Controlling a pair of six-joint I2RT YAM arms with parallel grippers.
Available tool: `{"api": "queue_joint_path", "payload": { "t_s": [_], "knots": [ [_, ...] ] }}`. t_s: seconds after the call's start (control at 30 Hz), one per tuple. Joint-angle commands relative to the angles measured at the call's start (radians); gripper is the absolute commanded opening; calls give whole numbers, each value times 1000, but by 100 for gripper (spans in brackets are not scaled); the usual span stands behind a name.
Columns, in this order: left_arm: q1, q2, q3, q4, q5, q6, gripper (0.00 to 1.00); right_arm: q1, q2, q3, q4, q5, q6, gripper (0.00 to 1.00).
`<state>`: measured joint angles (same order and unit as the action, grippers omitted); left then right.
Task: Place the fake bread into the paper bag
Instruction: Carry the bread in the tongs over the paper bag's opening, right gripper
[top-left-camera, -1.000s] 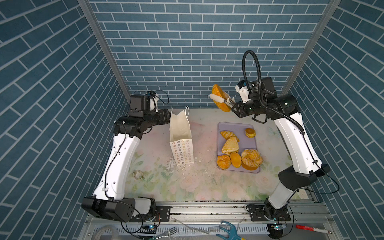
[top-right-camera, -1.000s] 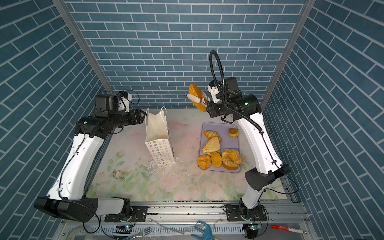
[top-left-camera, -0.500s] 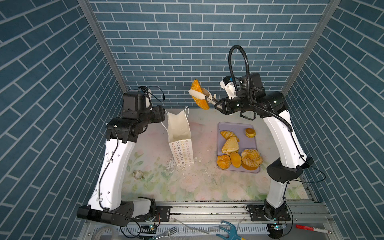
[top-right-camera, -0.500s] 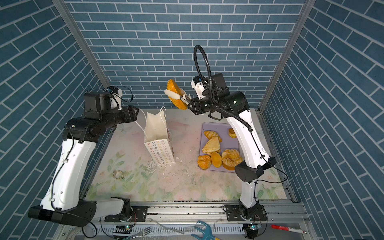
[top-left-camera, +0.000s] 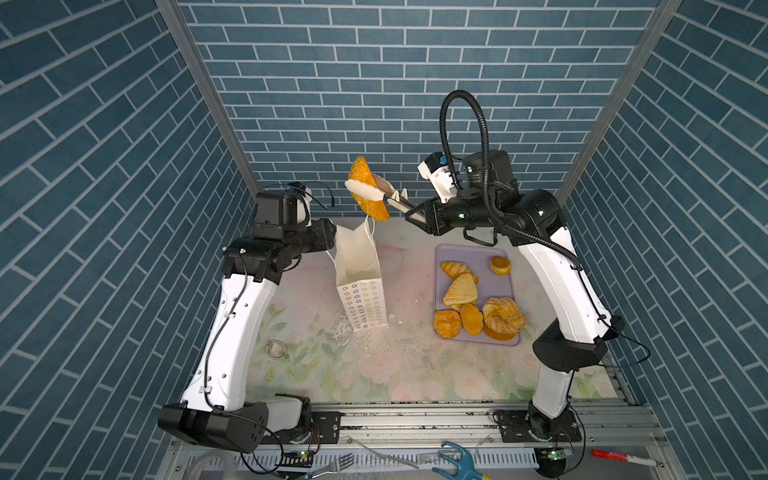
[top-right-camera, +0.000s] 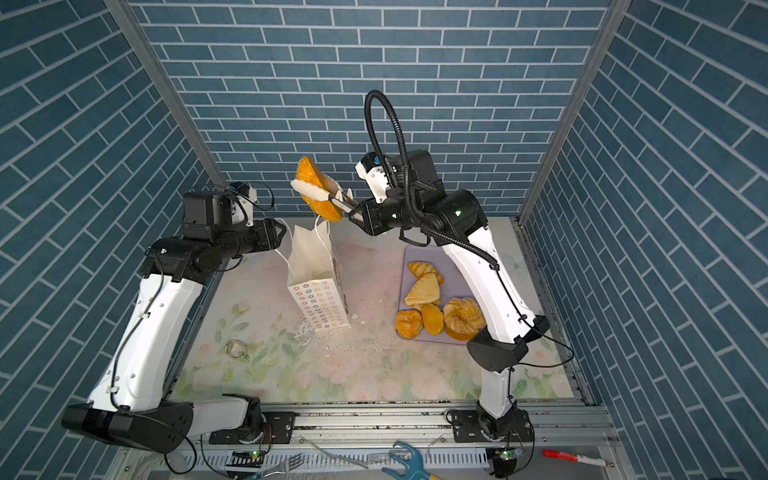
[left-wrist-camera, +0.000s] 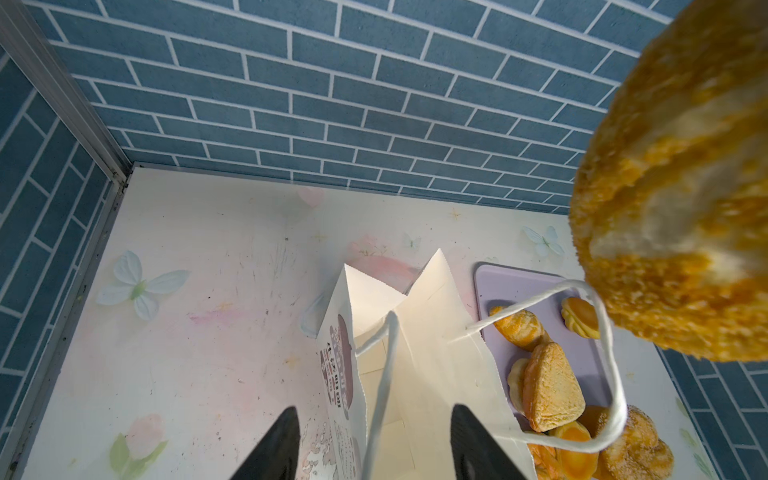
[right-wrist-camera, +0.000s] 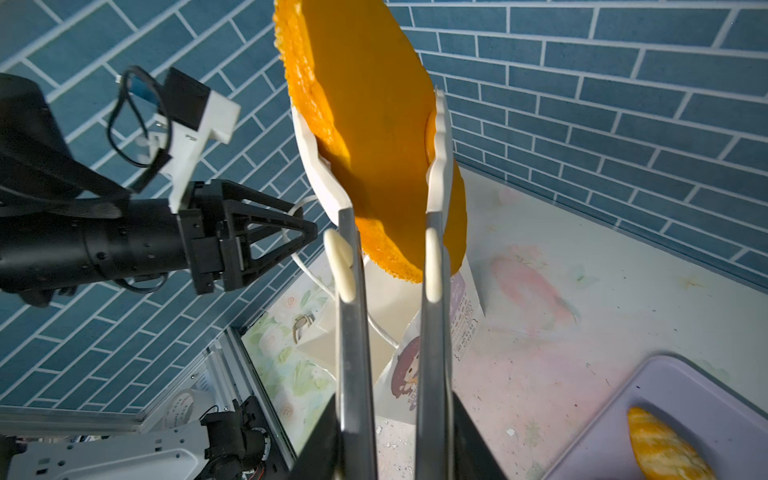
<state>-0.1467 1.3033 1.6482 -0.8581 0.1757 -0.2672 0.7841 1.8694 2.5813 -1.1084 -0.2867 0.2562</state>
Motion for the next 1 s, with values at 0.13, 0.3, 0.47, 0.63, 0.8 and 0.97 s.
{"api": "queue_joint_path", "payload": {
  "t_s": [0.13,0.3,0.47,0.63,0.8,0.97],
  "knots": [
    [18,-15,-34,64,56,-46,39,53,-56,4,124,-25,24,21],
    [32,-37,-76,81,65,-74,23,71,-52,-4,151,-51,67,21],
    [68,-81,-149,144,91,-132,13,90,-52,-55,179,-81,115,21],
    [69,-89,-170,154,100,-147,7,101,-61,-80,197,-81,144,21],
    [70,-100,-190,171,100,-167,3,113,-86,-122,226,-84,154,21],
    [71,-108,-204,173,99,-171,0,112,-112,-113,218,-16,116,21]
  ]
}}
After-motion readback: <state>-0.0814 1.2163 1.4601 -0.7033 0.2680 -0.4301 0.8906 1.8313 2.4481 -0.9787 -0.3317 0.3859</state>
